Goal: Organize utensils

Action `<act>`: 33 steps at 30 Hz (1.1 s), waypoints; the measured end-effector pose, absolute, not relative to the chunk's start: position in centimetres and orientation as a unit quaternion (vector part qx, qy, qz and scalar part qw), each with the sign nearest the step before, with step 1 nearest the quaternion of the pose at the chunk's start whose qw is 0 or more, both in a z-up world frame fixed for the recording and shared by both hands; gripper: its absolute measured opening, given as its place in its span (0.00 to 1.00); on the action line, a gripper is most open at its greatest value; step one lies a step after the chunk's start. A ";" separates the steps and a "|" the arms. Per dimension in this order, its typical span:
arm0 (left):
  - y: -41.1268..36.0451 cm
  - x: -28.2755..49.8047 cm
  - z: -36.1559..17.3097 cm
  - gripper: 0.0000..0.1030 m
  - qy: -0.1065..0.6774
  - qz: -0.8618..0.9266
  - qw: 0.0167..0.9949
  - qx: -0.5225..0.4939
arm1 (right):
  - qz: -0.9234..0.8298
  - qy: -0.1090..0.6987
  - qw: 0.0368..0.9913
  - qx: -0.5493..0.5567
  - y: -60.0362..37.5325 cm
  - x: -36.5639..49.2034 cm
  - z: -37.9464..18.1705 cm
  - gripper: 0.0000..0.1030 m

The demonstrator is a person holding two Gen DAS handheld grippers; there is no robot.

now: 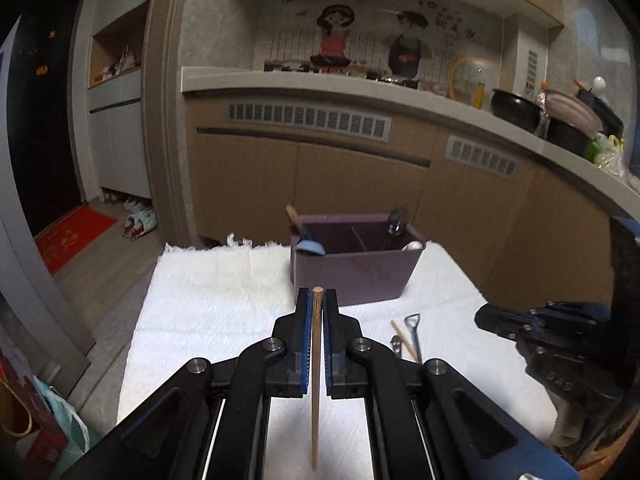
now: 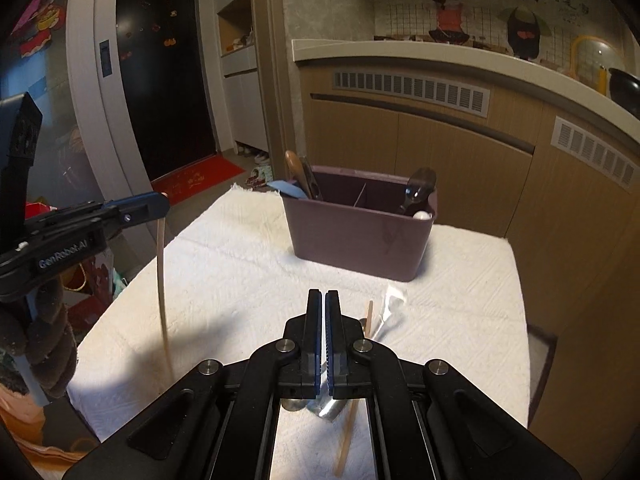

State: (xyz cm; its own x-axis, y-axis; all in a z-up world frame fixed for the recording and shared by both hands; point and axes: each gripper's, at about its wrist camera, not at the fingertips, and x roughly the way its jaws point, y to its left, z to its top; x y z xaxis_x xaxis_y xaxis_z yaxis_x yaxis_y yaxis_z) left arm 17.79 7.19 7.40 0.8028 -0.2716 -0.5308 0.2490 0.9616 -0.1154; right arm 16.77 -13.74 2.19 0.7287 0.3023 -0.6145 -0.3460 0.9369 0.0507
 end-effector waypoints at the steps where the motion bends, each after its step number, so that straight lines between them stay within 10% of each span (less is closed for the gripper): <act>1: 7.2 17.6 7.8 0.03 0.276 -0.138 0.951 -0.021 | 0.177 0.323 0.929 -0.031 -13.8 16.7 2.4 0.01; 15: 7.8 17.8 6.1 0.03 0.286 -0.134 0.948 -0.039 | 0.129 0.424 0.897 -0.005 -17.1 21.7 -3.7 0.05; 22: 8.0 18.7 4.5 0.03 0.308 -0.145 0.939 -0.045 | 0.092 0.460 0.883 -0.006 -16.2 26.1 -8.0 0.40; 33: 7.0 24.7 0.7 0.03 0.342 -0.137 0.927 -0.070 | 0.071 0.470 0.880 -0.015 -14.4 29.3 -11.1 0.40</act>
State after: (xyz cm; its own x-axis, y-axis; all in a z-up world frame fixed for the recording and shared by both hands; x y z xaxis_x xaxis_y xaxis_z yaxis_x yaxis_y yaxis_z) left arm 24.69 6.99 0.66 0.7280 -0.3014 -0.6158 0.2060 0.9529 -0.2228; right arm 29.31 -14.39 -11.08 0.5481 0.1107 -0.8291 -0.1394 0.9894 0.0400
